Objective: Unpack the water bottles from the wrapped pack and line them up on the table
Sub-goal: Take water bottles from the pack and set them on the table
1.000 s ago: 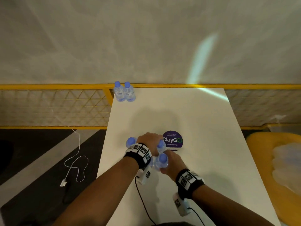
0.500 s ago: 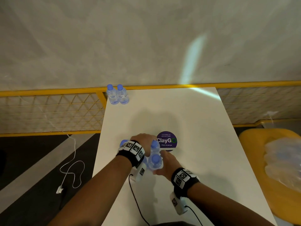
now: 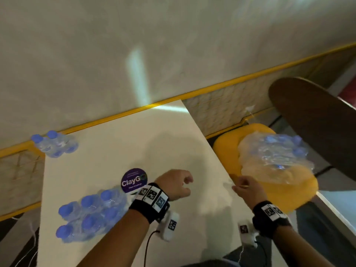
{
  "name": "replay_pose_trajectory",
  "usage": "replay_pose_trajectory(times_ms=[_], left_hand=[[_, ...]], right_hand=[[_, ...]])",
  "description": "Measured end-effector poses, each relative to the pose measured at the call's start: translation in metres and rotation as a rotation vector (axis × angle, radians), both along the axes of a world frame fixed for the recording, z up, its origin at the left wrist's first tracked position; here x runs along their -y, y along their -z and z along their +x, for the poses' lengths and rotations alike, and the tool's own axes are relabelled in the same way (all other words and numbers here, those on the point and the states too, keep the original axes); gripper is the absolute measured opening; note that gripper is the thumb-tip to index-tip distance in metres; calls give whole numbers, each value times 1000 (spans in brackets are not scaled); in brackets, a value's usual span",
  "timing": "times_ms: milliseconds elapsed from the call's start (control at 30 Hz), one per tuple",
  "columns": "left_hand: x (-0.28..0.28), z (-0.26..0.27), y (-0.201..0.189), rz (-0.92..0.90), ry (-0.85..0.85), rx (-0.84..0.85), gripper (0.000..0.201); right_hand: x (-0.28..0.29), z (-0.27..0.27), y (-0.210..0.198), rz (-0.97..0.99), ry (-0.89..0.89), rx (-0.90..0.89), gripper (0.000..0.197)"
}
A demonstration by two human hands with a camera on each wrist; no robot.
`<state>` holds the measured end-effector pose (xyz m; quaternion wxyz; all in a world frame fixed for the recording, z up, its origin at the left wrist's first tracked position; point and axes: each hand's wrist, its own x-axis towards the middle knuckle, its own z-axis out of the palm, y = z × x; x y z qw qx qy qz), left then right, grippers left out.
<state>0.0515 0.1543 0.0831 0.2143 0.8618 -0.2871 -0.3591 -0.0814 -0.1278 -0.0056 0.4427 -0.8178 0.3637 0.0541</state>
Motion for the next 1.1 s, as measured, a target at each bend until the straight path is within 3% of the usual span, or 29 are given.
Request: replay_pose_trajectory(times_ms=[133,233,367,433,467,567,633,733,800,867,1000,1100], left_hand=[[121,-30,27,-57,103,-107,45],[198,-61,49,-76,159,-212,64],[278,-82,76,-94,71,-294,93],[312,-79,95,-105,-32,-287,96],[326,-75,103,-116,-67,-276,86],[366,-62,108,-97,-48,-86,14],[386,-53,100,-9,-11,5,26],[401,-36,102,110,198,82,28],[404,-24,102,240,369,72,54],[404,-12,108,436,520,151,55],[411,9,118,552,517,192,42],[406,12,123,497,425,150,57]], right_hand=[[88,-25,2,-7,221,6,55],[135,-31,4,5,316,14,66],[178,-23,6,5,360,10,70],[196,-19,12,-26,370,6,72],[202,-17,14,-23,369,13,70],[216,-9,14,-45,321,41,52],[222,-2,18,-69,257,-6,38],[231,4,32,-56,237,-49,11],[232,7,35,17,301,-50,14],[233,12,36,24,337,-41,15],[237,21,26,10,411,26,19],[240,25,19,-65,317,-41,36]])
